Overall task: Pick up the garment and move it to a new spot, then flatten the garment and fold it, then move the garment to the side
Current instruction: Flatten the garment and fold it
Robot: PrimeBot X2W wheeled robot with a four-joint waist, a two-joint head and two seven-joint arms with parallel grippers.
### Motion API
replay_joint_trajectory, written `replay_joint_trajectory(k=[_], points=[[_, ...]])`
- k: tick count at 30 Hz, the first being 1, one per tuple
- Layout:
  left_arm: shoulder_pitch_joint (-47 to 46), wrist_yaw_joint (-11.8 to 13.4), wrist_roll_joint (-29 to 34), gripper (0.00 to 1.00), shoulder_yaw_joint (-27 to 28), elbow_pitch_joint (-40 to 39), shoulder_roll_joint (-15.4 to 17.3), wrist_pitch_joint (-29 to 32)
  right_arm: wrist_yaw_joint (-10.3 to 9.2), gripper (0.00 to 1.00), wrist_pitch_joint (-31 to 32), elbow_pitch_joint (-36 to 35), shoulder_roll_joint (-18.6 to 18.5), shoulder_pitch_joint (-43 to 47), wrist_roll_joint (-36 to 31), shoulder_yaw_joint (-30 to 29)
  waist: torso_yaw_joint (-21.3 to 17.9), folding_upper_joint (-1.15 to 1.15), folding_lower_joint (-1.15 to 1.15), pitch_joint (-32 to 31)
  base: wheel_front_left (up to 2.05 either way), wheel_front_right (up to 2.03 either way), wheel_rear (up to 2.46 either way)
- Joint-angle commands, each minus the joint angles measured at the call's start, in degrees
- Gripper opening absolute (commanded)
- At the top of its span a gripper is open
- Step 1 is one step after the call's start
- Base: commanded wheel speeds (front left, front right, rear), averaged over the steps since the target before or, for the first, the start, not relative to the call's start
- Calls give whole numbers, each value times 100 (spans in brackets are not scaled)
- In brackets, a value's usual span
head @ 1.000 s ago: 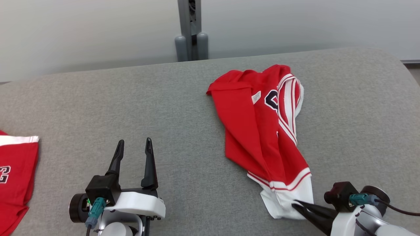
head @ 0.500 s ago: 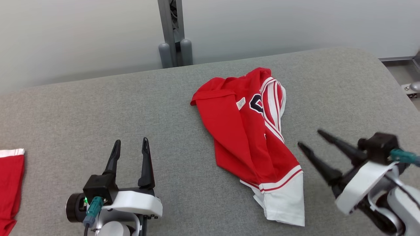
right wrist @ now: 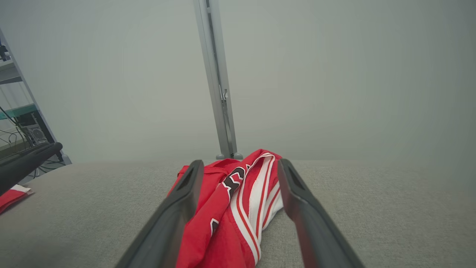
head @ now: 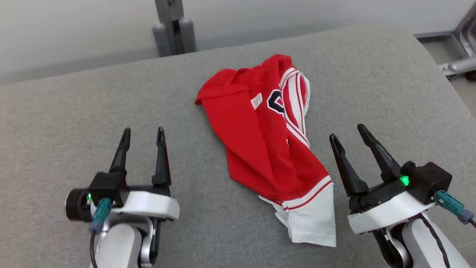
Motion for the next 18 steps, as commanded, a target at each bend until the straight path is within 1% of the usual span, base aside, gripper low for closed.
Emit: replay_joint_trajectory(k=[1, 4, 6, 8, 10, 11, 14, 18], points=[[-273, -112, 136, 100, 27, 92, 61, -12, 1, 100, -57, -28, 44, 56, -122, -86, -223, 0, 0, 274, 0, 0, 0], [-678, -292, 379, 100, -108, 507, 244, 2, 1, 100, -65, -97, 189, 13, -239, -207, -407, 0, 0, 517, 0, 0, 0], [-1121, -417, 507, 100, -237, 812, 341, 154, 1, 100, -64, -166, 269, -16, -281, -338, -511, 0, 0, 672, 0, 0, 0], [-1540, -565, 638, 100, -379, 1153, 438, 458, 1, 100, -65, -188, 354, -14, -308, -422, -607, 0, 0, 811, 0, 0, 0], [-1960, -768, 802, 100, -596, 1497, 556, 841, 1, 100, -66, -251, 423, -32, -277, -398, -700, 0, 0, 938, 0, 0, 0], [-1960, -768, 802, 100, -596, 1497, 556, 841, 1, 100, -66, -251, 423, -32, -277, -398, -700, 0, 0, 938, 0, 0, 0], [-2566, -994, 938, 100, -800, 1913, 598, 1417, 0, 100, -66, -311, 486, -45, -215, -352, -830, 0, 0, 1107, 0, 0, 0], [-3179, -1179, 1130, 100, -1001, 2368, 725, 1889, 1, 100, -67, -317, 561, -128, -230, -325, -1008, 0, 0, 1312, 0, 0, 0]])
